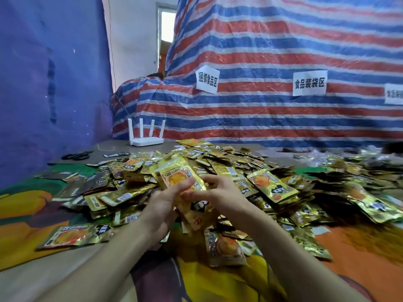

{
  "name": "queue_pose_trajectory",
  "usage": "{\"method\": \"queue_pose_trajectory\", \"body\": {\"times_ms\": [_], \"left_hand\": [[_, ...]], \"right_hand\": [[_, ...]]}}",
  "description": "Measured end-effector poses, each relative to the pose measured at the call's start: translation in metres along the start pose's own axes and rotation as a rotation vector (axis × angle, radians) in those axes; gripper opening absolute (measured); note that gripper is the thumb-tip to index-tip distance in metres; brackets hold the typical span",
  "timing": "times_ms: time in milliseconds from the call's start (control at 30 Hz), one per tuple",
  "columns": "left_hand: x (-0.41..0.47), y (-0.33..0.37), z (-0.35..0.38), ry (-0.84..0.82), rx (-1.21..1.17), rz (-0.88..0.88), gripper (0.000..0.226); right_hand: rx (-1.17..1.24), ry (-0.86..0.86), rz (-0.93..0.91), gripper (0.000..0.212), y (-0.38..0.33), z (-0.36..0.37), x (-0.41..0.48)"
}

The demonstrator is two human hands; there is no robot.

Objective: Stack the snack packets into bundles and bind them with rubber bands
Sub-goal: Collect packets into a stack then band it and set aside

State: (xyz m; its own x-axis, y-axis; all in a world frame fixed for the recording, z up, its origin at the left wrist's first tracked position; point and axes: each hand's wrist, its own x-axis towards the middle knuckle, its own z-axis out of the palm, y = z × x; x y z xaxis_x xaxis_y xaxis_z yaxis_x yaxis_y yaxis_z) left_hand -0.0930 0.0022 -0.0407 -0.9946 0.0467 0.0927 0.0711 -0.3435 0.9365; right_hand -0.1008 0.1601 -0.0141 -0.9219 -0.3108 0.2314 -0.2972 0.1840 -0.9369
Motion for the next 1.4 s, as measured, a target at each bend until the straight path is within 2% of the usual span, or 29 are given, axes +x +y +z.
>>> {"method": "queue_pose_trajectory", "body": {"times_ms": [67,133,200,300,367,400,533,633,733,867,933,1033,1133,1200,1300,1400], "left_hand": [[0.001,0.000,0.000,0.034,0.039,0.053,0.057],[0.003,0.001,-0.003,0.065,0.054,0.102,0.054],[0.004,0.001,-0.007,0.071,0.070,0.135,0.051],[0.007,-0.002,-0.008,0.065,0.127,0.170,0.045],[0.009,-0.004,-0.007,0.052,0.175,0.182,0.029],[0.009,-0.006,-0.006,0.044,0.203,0.185,0.020],[0.008,-0.008,-0.006,0.038,0.266,0.193,0.021],[0.008,-0.006,-0.008,0.061,0.271,0.191,0.021],[0.009,-0.004,-0.009,0.084,0.279,0.187,0.021],[0.010,0.001,-0.011,0.119,0.330,0.235,0.019],[0.011,0.003,-0.015,0.161,0.406,0.304,0.015],[0.017,0.003,-0.022,0.292,0.561,0.370,0.009],[0.029,0.007,-0.032,0.408,0.852,0.355,0.010],[0.039,0.013,-0.041,0.471,1.153,0.366,0.022],[0.056,0.021,-0.050,0.486,1.517,0.407,0.039],[0.076,0.016,-0.052,0.392,1.771,0.426,0.052]], "right_hand": [[-0.070,0.138,0.032,0.051,-0.009,-0.017,0.002],[-0.116,0.272,0.057,0.065,-0.020,-0.044,0.006],[-0.176,0.374,0.083,0.063,-0.030,-0.074,0.011],[-0.416,0.532,0.109,0.059,-0.038,-0.120,0.018],[-0.546,0.604,0.132,0.057,-0.037,-0.143,0.020],[-0.586,0.618,0.152,0.054,-0.035,-0.152,0.022],[-0.933,0.604,0.345,0.026,-0.010,-0.172,0.028],[-1.125,0.622,0.444,0.038,0.015,-0.172,0.030],[-1.161,0.605,0.496,0.044,0.030,-0.171,0.031],[-1.132,0.591,0.507,0.031,0.026,-0.168,0.033],[-1.173,0.639,0.507,0.034,0.015,-0.161,0.036],[-1.252,0.695,0.290,0.041,-0.007,-0.136,0.043],[-1.192,0.562,-0.036,0.047,-0.025,-0.095,0.056],[-1.157,0.389,-0.132,0.048,-0.028,-0.060,0.065],[-1.179,0.152,-0.109,0.046,-0.014,-0.015,0.080],[-1.246,0.011,-0.012,0.055,0.011,0.010,0.096]]}}
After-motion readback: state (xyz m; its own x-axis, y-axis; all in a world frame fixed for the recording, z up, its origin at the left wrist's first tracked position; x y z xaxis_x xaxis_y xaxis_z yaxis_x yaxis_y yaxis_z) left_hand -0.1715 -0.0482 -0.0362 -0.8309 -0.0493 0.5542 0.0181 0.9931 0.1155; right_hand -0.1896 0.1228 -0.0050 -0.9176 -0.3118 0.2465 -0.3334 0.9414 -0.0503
